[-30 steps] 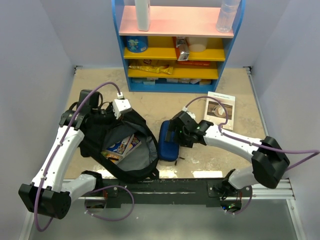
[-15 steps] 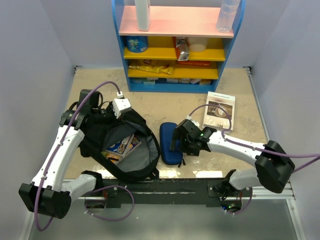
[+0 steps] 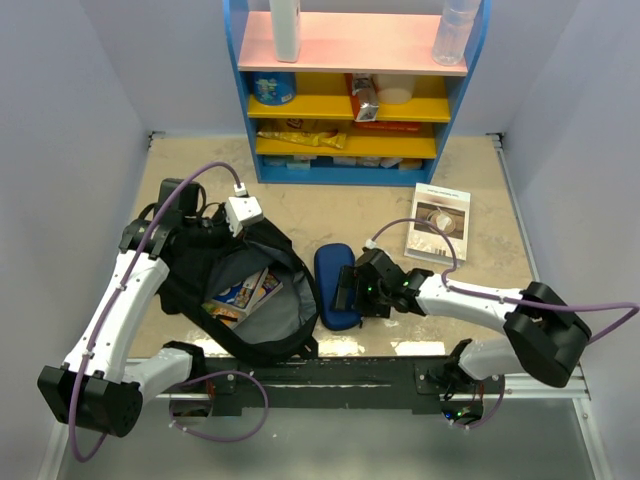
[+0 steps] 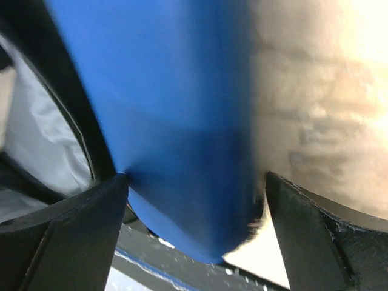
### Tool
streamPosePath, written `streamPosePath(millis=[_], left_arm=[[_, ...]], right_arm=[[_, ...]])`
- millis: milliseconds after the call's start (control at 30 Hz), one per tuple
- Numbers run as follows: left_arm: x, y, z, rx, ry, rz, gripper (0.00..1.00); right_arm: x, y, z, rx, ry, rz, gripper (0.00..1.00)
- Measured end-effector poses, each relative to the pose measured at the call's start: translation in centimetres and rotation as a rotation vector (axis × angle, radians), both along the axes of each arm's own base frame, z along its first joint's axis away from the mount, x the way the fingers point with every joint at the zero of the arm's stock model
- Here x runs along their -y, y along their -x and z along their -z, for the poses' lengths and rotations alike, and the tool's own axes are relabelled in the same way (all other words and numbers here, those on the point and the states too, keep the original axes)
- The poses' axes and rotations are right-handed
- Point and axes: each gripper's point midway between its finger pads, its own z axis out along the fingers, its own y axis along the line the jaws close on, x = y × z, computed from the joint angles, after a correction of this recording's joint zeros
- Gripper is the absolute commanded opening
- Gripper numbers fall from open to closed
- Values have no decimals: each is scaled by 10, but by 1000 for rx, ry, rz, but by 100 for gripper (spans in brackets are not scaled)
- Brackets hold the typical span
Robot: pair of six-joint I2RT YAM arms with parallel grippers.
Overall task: Pack the student bag
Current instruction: Pick up the stationery from the center of the board.
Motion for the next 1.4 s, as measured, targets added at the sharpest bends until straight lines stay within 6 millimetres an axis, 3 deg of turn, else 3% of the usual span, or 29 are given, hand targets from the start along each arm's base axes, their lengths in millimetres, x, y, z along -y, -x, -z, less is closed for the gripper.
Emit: streamPosePath(millis=[133, 233, 500, 700, 833, 1033, 1200, 1400], left_arm=[[0, 0, 0, 0, 0, 0, 0], [0, 0, 0, 0, 0, 0, 0], [0, 0, 0, -1, 0, 0, 0], [0, 0, -3, 4, 1, 0, 0], [0, 0, -4, 5, 2, 0, 0], [1, -2, -6, -1, 15, -23, 0], [1, -13, -15, 13, 37, -79, 0], [1, -24, -36, 52, 73, -134, 0]], right_arm=[[-10, -12, -4, 55, -70, -7, 98], [-18, -19, -7, 88, -115, -22, 89], [-15, -18, -13, 134, -171, -28, 48], [-14, -22, -59, 242, -265, -21, 15], [-11, -23, -76, 263, -255, -26, 7], [-14, -15, -103, 253, -189, -105, 4], [-21, 13, -125, 258, -189, -214, 2], [-20, 53, -119, 198, -154, -334, 1]])
